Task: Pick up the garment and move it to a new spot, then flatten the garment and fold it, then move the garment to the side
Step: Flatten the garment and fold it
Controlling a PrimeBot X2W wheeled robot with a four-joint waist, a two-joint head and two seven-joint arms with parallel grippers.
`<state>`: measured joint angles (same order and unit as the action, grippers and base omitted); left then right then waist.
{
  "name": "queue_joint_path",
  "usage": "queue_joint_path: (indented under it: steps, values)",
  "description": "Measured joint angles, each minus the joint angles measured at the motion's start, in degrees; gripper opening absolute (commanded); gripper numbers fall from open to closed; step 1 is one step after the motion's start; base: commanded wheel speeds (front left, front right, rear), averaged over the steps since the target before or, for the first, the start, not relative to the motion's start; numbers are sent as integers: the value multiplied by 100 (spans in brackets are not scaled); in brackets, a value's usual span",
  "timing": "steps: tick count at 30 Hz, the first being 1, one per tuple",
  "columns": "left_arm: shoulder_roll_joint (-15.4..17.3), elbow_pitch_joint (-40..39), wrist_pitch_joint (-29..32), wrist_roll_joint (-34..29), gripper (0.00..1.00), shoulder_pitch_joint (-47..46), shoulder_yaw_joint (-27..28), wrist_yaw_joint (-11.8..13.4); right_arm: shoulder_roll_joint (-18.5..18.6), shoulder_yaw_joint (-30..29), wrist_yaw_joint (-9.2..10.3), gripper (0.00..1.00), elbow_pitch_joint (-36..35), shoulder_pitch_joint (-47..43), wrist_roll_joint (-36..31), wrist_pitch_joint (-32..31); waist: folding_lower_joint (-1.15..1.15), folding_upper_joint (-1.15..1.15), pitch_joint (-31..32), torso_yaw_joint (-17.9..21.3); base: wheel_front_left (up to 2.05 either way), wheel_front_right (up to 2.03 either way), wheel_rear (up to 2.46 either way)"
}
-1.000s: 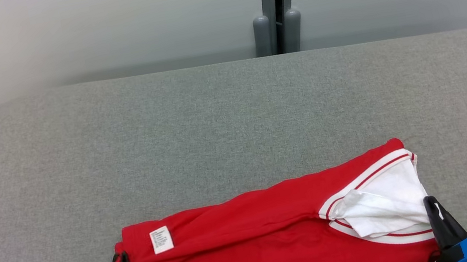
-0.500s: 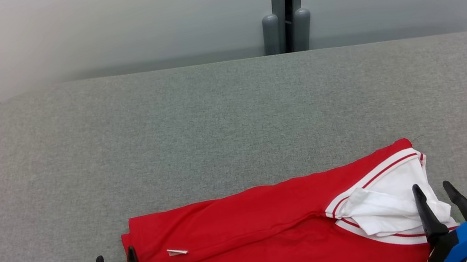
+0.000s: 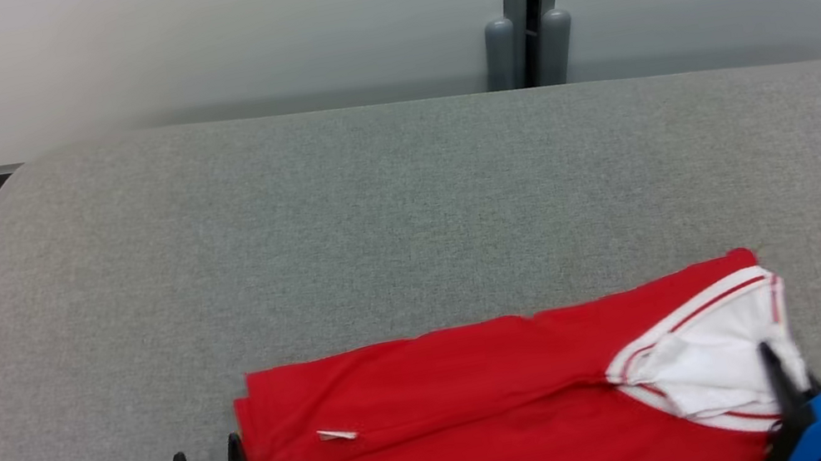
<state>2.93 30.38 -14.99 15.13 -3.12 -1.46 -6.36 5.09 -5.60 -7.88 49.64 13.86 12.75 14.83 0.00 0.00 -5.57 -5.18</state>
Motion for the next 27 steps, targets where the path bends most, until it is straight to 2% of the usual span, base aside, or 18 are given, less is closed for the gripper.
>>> queue_joint_path:
  steps: [2, 5, 8, 12, 20, 27]
  values:
    - [2, -3, 0, -1, 100, 47, 19, 1, 104, -423, 4, 0, -86, 4, -78, 15, 0, 0, 13, 51, 0, 0, 0]
    - [-3, 2, 0, 1, 100, 56, -19, 0, 261, -1129, 38, 0, -757, -36, -378, 15, 1, 0, 27, 129, 0, 0, 0]
    - [-2, 15, 0, 46, 100, 52, -87, -1, 83, -1371, 40, 0, -1403, -172, -641, 14, 0, 0, 43, 169, 0, 0, 0]
    - [-4, 27, 0, 66, 100, 38, -152, -3, -169, -622, 40, 0, -2065, -364, -523, 14, 0, 0, 70, 186, 0, 0, 0]
    - [-2, 96, 0, 109, 100, 33, -364, -19, -231, 1586, 40, 0, -2608, -619, 644, 13, 0, 0, 164, -114, 0, 0, 0]
    - [-3, 143, 0, 89, 100, 43, -489, -19, -226, 2366, 41, 0, -2518, -552, 1026, 14, 0, 0, 250, -679, 0, 0, 0]
